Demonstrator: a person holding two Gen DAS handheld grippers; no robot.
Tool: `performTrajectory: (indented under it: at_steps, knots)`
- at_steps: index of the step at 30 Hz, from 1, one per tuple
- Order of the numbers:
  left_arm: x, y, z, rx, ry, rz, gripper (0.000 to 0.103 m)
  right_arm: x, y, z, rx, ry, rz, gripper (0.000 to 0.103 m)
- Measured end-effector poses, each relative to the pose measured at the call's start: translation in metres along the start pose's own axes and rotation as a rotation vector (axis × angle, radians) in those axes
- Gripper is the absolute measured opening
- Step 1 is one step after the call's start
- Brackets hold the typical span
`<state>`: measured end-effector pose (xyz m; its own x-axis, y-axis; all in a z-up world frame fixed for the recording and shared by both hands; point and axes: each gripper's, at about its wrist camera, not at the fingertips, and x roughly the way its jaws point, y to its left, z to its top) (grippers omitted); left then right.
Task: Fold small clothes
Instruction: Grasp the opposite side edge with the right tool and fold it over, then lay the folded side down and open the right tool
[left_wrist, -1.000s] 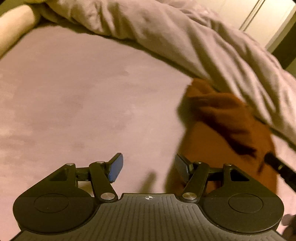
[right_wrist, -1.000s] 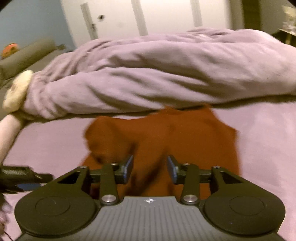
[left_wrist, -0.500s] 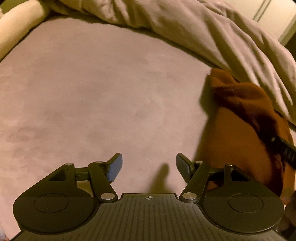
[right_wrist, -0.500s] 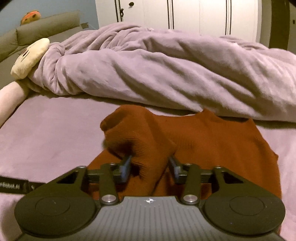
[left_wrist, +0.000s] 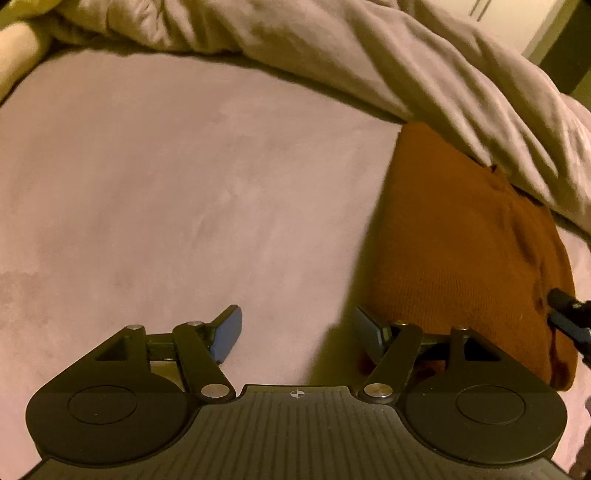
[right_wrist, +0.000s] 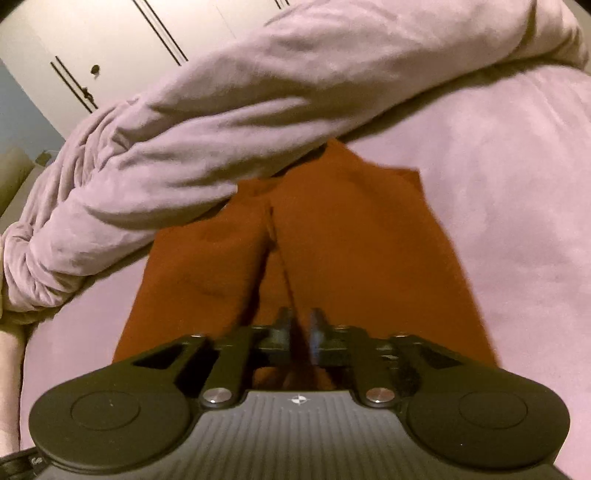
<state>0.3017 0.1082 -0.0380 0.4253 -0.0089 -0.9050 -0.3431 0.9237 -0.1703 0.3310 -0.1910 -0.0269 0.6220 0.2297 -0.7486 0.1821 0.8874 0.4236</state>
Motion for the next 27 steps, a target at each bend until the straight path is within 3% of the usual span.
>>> performTrajectory:
  at_steps: [1, 4, 12, 15, 17, 22, 23, 25, 27]
  knots:
    - [0.001, 0.002, 0.000, -0.010, 0.004, -0.003, 0.073, -0.003, -0.002, 0.002, 0.011, 0.007, 0.032, 0.041]
    - [0.002, 0.001, -0.001, -0.007, 0.007, 0.005, 0.073, -0.004, -0.002, 0.002, 0.034, 0.070, 0.143, 0.063]
    - [0.001, -0.001, -0.001, 0.012, 0.007, 0.011, 0.073, 0.027, 0.020, 0.000, 0.047, 0.188, 0.262, 0.065]
    - [0.000, 0.000, 0.000, 0.014, 0.010, 0.006, 0.073, 0.031, 0.025, 0.000, 0.031, 0.194, 0.254, 0.053]
    - [0.000, 0.000, 0.000, 0.021, 0.009, 0.006, 0.073, 0.031, 0.026, 0.001, 0.033, 0.197, 0.258, 0.053]
    - [0.001, -0.001, 0.000, 0.022, 0.012, 0.012, 0.073, 0.046, 0.036, 0.004, 0.047, 0.251, 0.293, 0.065]
    - [0.000, -0.002, 0.000, 0.022, 0.013, 0.013, 0.073, 0.048, 0.040, 0.005, 0.026, 0.251, 0.289, 0.061]
    - [-0.001, -0.003, 0.001, 0.029, 0.014, 0.015, 0.073, 0.049, 0.047, 0.005, -0.054, 0.243, 0.269, 0.032]
    - [-0.003, -0.003, 0.001, 0.031, 0.015, 0.008, 0.074, 0.043, 0.053, 0.006, -0.120, 0.215, 0.265, 0.026]
